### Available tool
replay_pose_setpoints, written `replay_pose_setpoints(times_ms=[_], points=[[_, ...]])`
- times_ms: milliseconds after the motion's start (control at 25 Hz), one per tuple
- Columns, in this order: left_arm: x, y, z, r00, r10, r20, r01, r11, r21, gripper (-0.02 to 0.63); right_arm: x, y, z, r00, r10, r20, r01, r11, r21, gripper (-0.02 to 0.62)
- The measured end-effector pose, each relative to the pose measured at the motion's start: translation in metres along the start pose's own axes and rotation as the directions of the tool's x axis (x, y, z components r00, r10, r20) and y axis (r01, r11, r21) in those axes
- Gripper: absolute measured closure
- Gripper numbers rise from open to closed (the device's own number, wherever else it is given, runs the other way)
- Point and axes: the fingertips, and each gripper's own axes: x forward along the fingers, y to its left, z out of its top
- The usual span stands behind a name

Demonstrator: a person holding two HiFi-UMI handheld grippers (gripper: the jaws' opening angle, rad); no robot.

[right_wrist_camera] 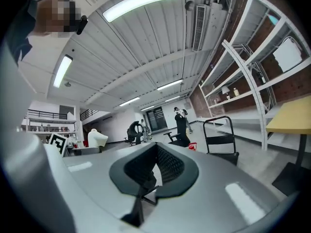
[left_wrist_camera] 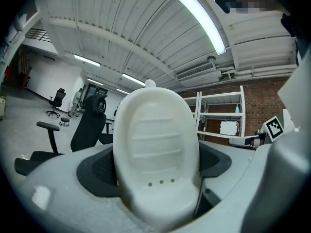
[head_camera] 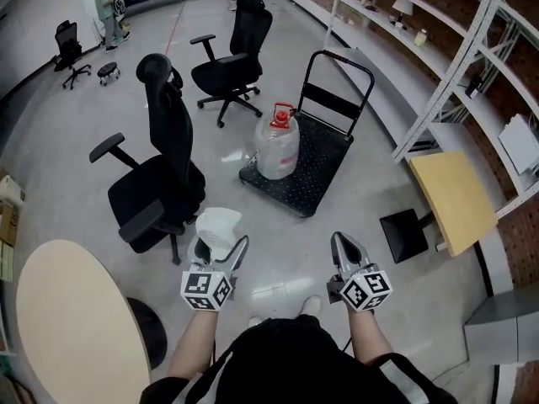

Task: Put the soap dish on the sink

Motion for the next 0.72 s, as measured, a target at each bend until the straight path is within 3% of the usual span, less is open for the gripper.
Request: replay_pose_setpoints(times_ms=[320, 720], points=[[0.063, -0.054, -0.002, 0.998, -0.061, -0.016, 0.062, 0.997, 0.035, 0.137, -0.009, -0.071, 0.019, 0.998, -0.055, 0.041, 0.054, 0.998, 0.024, 0.591], [0.178, -0.156, -0.005, 0.99, -0.142, 0.004, 0.142, 0.989, 0.05, 0.137, -0.016, -0.199, 0.072, 0.991, -0.096, 0.094, 0.095, 0.995, 0.013, 0.591]])
